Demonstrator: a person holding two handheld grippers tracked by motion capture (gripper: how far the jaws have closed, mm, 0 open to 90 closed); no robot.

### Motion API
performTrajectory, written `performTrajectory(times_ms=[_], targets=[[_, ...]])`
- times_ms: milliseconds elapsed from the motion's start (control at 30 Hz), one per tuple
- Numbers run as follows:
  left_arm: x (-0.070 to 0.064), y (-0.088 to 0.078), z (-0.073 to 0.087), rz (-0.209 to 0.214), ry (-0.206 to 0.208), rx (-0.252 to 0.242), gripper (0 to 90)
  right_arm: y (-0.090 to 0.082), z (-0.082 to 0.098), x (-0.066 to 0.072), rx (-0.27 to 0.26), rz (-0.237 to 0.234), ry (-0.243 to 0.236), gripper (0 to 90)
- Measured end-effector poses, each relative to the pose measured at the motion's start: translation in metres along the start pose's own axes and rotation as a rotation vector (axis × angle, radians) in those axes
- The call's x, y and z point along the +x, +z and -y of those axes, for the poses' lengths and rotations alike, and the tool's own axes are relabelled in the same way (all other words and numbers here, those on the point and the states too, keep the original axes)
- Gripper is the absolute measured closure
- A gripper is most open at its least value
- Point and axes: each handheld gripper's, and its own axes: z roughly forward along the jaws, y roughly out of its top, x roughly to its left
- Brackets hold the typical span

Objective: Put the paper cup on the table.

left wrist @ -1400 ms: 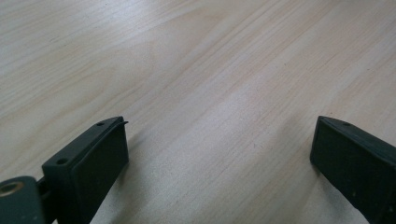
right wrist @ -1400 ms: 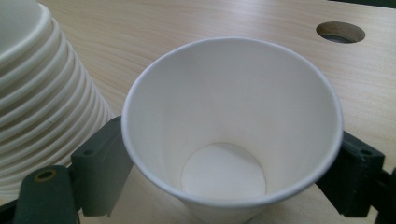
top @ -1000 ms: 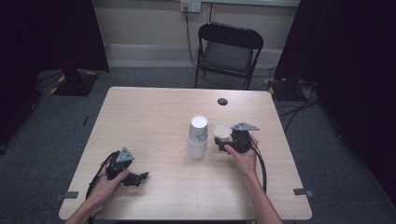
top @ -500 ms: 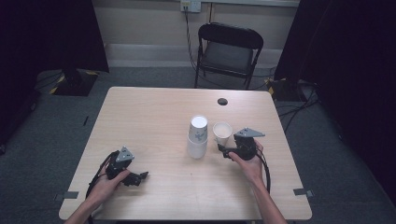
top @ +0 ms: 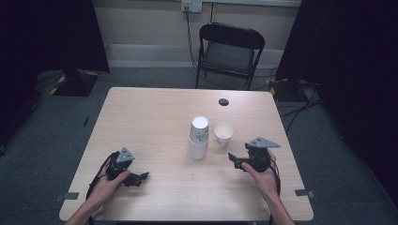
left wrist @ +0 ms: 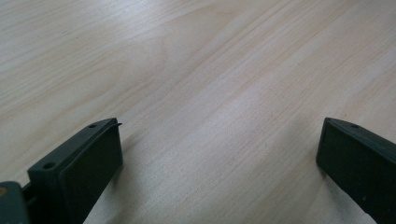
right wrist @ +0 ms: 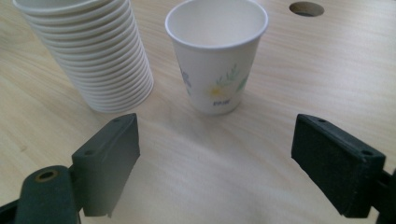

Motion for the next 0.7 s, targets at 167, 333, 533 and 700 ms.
performTrajectory(times_ms=[167,333,533,700], targets=[[0.0,0.0,0.0,-0.001,0.001,0.0,0.0,-0.009,0.02,-0.005,0.039,0.037,0.031,14.8],[0.0,0.0,0.0,-0.001,0.001,0.0,0.0,-0.019,0.036,-0.007,0.073,0.062,0.039,14.8],[0.0,0.0,0.0,-0.001,0.001,0.0,0.0,-0.025,0.054,-0.01,0.119,0.09,0.04,14.9],[0.0,0.0,0.0,-0.001,0.001,0.0,0.0,-0.02,0.062,-0.008,0.152,0.121,0.038,14.2]])
